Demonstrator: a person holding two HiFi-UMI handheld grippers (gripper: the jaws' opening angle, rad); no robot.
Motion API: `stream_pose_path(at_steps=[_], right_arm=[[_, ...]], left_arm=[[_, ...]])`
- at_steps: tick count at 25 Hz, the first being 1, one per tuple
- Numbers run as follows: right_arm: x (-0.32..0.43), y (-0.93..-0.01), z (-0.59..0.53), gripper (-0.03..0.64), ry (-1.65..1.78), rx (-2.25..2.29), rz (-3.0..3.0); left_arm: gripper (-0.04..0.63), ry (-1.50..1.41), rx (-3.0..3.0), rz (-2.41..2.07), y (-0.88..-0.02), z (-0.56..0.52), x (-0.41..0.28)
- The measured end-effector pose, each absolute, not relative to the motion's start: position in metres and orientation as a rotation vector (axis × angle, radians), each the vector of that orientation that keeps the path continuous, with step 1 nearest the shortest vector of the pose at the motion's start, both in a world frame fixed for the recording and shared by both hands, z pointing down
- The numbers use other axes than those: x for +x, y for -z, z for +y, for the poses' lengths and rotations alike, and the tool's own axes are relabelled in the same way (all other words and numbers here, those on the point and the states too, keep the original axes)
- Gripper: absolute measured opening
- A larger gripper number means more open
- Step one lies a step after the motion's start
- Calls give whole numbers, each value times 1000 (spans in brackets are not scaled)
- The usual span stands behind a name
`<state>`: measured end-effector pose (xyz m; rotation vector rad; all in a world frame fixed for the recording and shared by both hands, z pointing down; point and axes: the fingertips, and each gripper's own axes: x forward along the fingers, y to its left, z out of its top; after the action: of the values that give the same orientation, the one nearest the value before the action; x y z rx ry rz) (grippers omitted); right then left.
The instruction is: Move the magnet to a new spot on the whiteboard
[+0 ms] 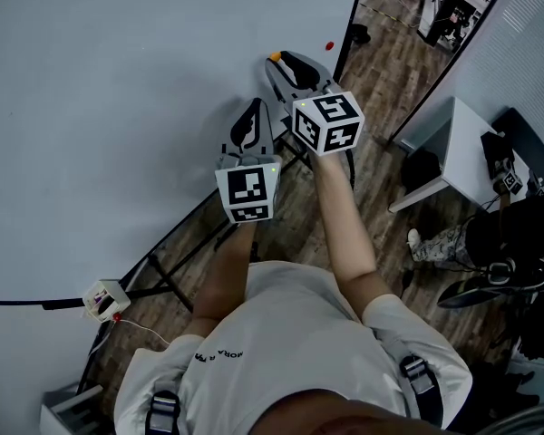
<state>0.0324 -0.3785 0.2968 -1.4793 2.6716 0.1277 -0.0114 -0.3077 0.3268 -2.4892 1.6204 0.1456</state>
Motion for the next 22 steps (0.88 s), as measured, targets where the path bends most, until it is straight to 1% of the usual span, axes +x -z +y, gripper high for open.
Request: stream_pose_path(at_steps=[13,22], right_arm=[[17,-310,-398,127,-126,-1474,2725],[20,-307,-404,127,-119,-1470,2733]], left_arm=[[2,-150,-2484,1630,-331,-305,-18],[2,-145,-2476,1630,-325,-305,-14]])
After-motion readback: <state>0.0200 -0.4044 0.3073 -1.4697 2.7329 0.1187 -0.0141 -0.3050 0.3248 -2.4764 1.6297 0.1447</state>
